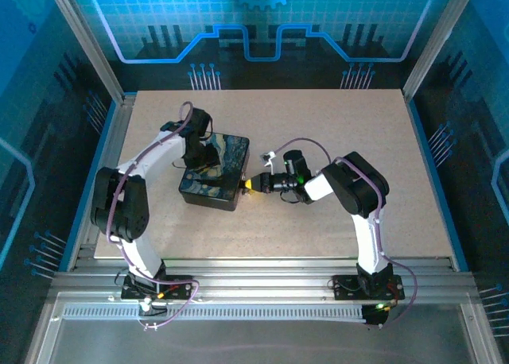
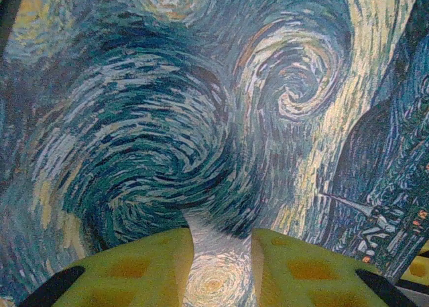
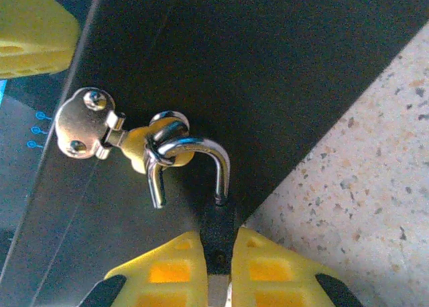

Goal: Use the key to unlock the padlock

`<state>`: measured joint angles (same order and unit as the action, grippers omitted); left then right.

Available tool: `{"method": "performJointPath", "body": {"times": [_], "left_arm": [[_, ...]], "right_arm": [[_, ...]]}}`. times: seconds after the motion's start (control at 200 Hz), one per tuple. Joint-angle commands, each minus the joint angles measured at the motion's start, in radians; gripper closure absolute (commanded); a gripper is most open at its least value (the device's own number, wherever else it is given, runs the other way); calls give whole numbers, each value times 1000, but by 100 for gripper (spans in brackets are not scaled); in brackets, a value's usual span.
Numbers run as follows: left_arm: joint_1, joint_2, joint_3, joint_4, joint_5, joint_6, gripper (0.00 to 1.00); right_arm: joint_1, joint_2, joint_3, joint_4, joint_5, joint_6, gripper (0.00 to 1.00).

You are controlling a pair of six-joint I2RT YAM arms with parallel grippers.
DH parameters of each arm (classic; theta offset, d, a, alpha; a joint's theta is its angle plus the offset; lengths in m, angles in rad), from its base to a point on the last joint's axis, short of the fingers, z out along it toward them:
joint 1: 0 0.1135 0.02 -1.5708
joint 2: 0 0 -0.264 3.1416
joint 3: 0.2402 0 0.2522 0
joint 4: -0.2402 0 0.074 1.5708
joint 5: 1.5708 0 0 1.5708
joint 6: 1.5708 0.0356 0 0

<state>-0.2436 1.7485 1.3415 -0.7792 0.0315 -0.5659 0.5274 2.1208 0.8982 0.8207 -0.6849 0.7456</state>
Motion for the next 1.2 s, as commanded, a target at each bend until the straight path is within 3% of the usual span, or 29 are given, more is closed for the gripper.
{"method": "performJointPath", "body": {"times": [0.0, 0.455, 0.755, 0.895, 0.991, 1.196], "left_arm": [[17, 15, -66, -24, -15, 14, 69], [13, -11, -135, 4, -5, 11, 70], [7, -5, -156, 15, 1, 6, 71], [7, -6, -159, 10, -4, 11, 71], [4, -6, -162, 12, -3, 15, 71], [-11, 4, -165, 14, 5, 11, 71]], "right_arm": [[15, -40, -33, 91, 46, 163, 96], [-8, -127, 10, 22, 135, 241, 99], [-18, -130, -13, 210, 208, 412, 100], [-17, -204, -44, 123, 237, 341, 100], [-12, -248, -25, -27, 253, 246, 100], [9, -260, 98, -231, 287, 118, 100]]}}
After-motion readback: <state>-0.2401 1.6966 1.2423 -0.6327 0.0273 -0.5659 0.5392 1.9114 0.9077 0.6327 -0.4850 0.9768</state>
